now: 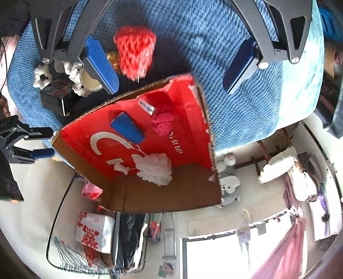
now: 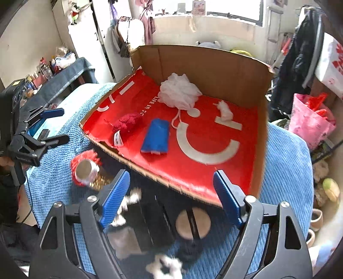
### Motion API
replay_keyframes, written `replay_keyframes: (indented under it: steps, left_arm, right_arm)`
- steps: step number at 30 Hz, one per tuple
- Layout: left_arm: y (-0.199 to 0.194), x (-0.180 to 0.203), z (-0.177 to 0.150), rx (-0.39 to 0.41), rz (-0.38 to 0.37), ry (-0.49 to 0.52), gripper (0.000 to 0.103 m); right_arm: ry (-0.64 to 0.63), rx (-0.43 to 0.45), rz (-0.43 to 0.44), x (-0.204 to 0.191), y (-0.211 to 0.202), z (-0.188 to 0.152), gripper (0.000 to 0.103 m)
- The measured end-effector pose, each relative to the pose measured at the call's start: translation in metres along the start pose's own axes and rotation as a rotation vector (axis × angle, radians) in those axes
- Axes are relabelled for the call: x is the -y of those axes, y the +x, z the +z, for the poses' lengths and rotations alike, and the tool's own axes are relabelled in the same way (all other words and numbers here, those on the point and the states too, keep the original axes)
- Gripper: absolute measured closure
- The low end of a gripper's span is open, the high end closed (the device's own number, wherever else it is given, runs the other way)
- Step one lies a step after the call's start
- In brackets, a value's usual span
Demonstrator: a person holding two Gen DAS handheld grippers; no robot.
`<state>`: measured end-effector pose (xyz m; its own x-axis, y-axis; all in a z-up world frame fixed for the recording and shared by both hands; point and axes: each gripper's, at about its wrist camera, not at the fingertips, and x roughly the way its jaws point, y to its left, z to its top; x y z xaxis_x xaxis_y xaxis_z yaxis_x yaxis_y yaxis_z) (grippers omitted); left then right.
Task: Organize soft objects
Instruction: 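Withdraw both tools from the box back over the blanket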
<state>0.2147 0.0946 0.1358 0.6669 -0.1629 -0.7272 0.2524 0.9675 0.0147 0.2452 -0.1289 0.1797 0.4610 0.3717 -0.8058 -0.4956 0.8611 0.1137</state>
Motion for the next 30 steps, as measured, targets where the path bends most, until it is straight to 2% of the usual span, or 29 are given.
replay_keyframes:
  steps: [10, 12, 17, 25, 30]
  left_arm:
    - [-0.056, 0.019, -0.054, 0.127, -0.016, -0.053, 0.0]
    - [-0.066, 0.026, -0.066, 0.158, -0.025, -0.073, 0.0]
    - [-0.081, 0.044, -0.096, 0.216, -0.023, -0.116, 0.0]
    - [-0.083, 0.087, -0.124, 0.259, -0.001, -0.103, 0.0]
    - [-0.074, 0.114, -0.133, 0.24, -0.048, -0.077, 0.0]
  right_arm:
    - [0.014, 0.096, -0.043, -0.016, -0.047, -0.073, 0.019]
    - [0.025, 0.121, -0.04, -0.021, -0.054, -0.088, 0.013]
    - [0.051, 0.174, -0.061, -0.035, -0.066, -0.121, 0.011]
    - [0.09, 0.28, -0.177, -0.058, -0.076, -0.168, 0.009]
    - [0.113, 0.291, -0.156, -0.066, -0.068, -0.181, 0.007]
